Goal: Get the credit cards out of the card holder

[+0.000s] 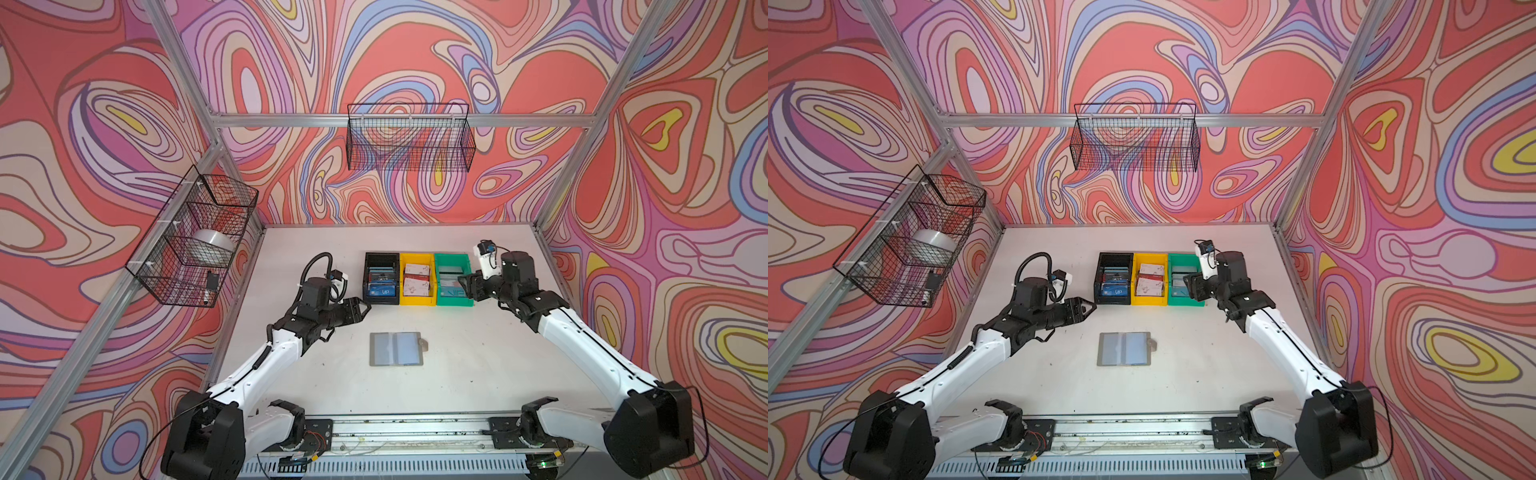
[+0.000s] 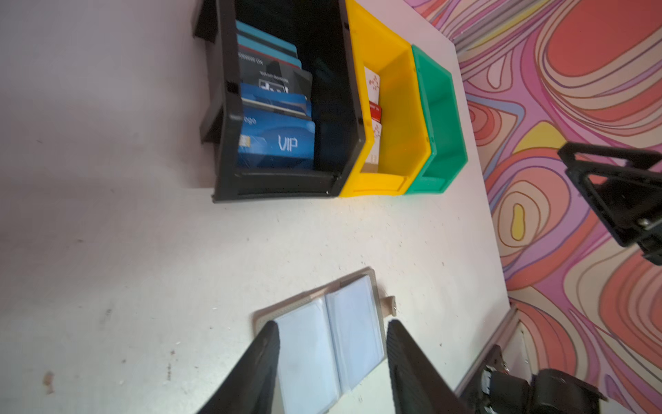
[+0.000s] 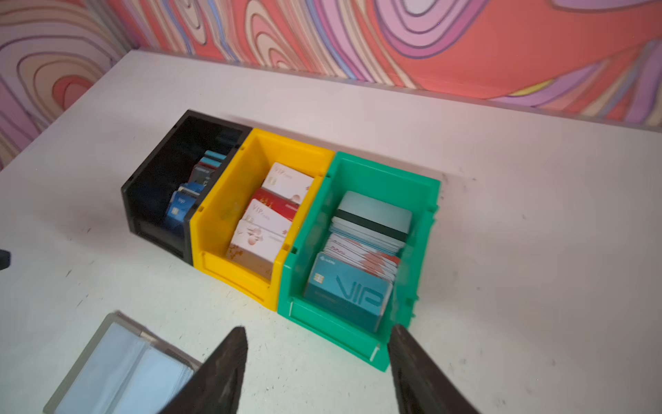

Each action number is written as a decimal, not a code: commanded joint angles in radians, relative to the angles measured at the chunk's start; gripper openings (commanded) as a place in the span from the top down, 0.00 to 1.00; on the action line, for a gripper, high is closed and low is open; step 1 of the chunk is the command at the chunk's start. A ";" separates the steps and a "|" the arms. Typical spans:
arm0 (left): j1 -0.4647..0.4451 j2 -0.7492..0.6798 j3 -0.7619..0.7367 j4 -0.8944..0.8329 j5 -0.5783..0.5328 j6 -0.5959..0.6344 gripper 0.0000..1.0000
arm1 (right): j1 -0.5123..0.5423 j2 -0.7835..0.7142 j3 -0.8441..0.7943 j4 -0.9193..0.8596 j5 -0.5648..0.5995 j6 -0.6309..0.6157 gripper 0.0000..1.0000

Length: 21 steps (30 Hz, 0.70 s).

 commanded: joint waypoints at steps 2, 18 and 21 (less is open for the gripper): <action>0.014 0.008 0.064 -0.070 -0.236 0.081 0.42 | -0.050 -0.114 -0.098 0.125 0.170 0.037 0.29; 0.037 -0.221 -0.224 0.330 -0.767 0.387 0.00 | -0.178 0.323 -0.410 1.040 0.202 -0.033 0.25; 0.044 -0.238 -0.263 0.377 -0.840 0.449 0.00 | -0.178 0.446 -0.408 1.152 0.221 -0.051 0.25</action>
